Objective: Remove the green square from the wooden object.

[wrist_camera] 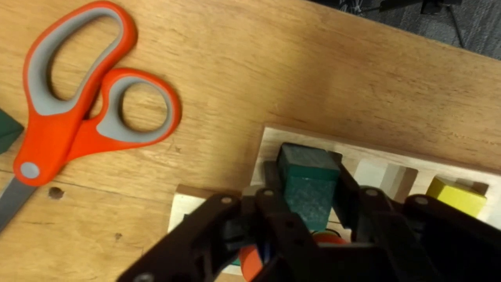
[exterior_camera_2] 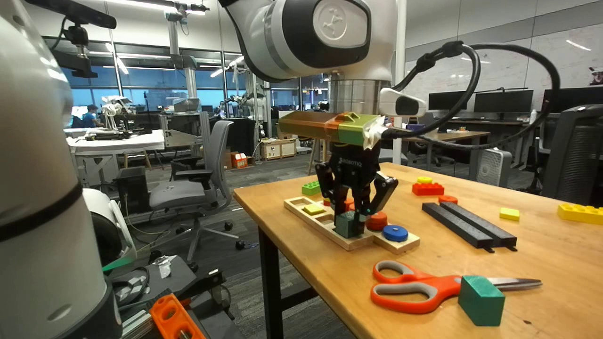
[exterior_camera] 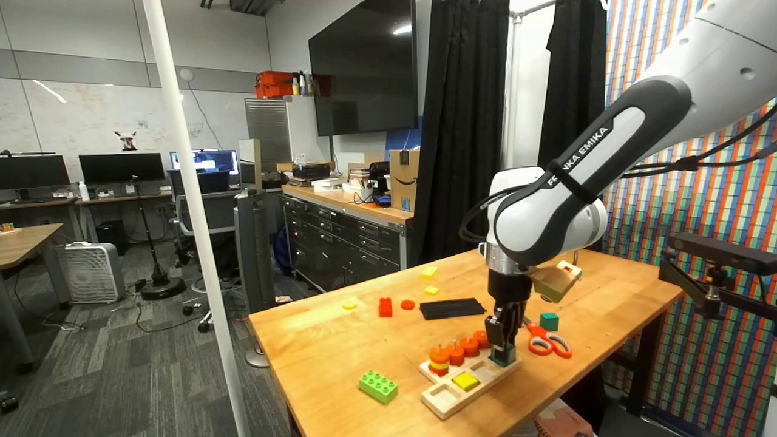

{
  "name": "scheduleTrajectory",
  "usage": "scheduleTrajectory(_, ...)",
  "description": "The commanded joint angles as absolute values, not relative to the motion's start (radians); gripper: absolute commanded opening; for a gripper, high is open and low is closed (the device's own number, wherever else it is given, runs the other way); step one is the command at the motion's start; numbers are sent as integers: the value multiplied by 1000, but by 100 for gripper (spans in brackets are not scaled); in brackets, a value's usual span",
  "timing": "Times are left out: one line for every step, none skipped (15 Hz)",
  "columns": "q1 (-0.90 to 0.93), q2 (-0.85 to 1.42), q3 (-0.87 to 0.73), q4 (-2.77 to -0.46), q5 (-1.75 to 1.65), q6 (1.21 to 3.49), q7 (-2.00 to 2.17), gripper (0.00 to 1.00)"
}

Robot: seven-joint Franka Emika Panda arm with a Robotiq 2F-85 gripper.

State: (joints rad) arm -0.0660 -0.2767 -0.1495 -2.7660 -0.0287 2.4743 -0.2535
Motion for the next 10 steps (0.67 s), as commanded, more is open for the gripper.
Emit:
scheduleTrajectory(-67,-277,-154,-2765,-11,2506,-267,19)
scheduleTrajectory(-72,-285,-149,-2765,-21,2506,-254,21)
scheduleTrajectory(-72,-296,-148,-2765,-20,2502,-251,21)
scheduleTrajectory(-69,-317,-151,-2763,-11,2485,-257,22)
scheduleTrajectory(-69,-329,-151,-2761,-8,2478,-254,22)
scheduleTrajectory(-68,-347,-151,-2758,-3,2468,-251,22)
scheduleTrajectory(-71,-363,-148,-2756,-6,2461,-241,21)
scheduleTrajectory(-79,-383,-143,-2754,-18,2458,-223,21)
scheduleTrajectory(-84,-406,-143,-2753,-22,2451,-210,22)
scheduleTrajectory(-91,-430,-140,-2752,-29,2445,-196,21)
